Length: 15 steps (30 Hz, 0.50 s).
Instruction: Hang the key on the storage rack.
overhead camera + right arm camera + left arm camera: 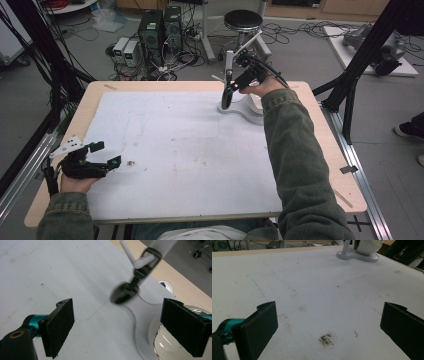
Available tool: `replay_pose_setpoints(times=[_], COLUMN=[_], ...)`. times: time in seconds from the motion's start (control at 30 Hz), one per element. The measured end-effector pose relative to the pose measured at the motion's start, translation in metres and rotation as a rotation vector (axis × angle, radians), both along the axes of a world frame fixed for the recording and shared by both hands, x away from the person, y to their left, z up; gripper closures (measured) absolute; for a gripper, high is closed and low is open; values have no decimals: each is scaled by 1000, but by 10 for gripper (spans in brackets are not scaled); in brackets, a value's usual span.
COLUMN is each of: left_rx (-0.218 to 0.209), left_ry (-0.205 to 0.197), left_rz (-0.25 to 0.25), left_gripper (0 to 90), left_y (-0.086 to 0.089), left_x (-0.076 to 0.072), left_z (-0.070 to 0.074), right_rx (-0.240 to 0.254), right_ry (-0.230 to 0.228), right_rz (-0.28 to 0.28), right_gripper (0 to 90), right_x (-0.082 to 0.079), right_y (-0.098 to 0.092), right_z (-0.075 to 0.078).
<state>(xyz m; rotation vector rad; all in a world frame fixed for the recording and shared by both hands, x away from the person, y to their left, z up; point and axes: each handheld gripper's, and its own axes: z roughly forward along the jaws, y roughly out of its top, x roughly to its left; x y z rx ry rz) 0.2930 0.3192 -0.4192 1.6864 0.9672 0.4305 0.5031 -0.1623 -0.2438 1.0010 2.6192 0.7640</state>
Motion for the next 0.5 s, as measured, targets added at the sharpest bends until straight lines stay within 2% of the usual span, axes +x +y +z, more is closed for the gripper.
replay_pose_setpoints(times=[0.03, 0.1, 0.23, 0.27, 0.43, 0.5], left_rx=[1, 2, 0, -1, 1, -2], left_ry=[-1, 1, -1, -1, -3, -4], left_rz=[0, 0, 1, 1, 1, 3], left_gripper=[18, 18, 18, 18, 18, 18], left_y=[0, 0, 0, 0, 0, 0], left_x=[0, 0, 0, -1, -1, -1], left_z=[0, 0, 0, 0, 0, 1], right_rx=[0, 5, 11, 0, -9, -26], right_ry=[0, -9, -43, -49, -49, -47], right_rz=[0, 11, -1, -7, -7, -10], right_gripper=[94, 6, 5, 4, 4, 4], right_x=[0, -3, -9, -13, -19, -23], right_y=[0, 4, 9, 11, 11, 11], right_z=[0, 1, 5, 6, 9, 10])
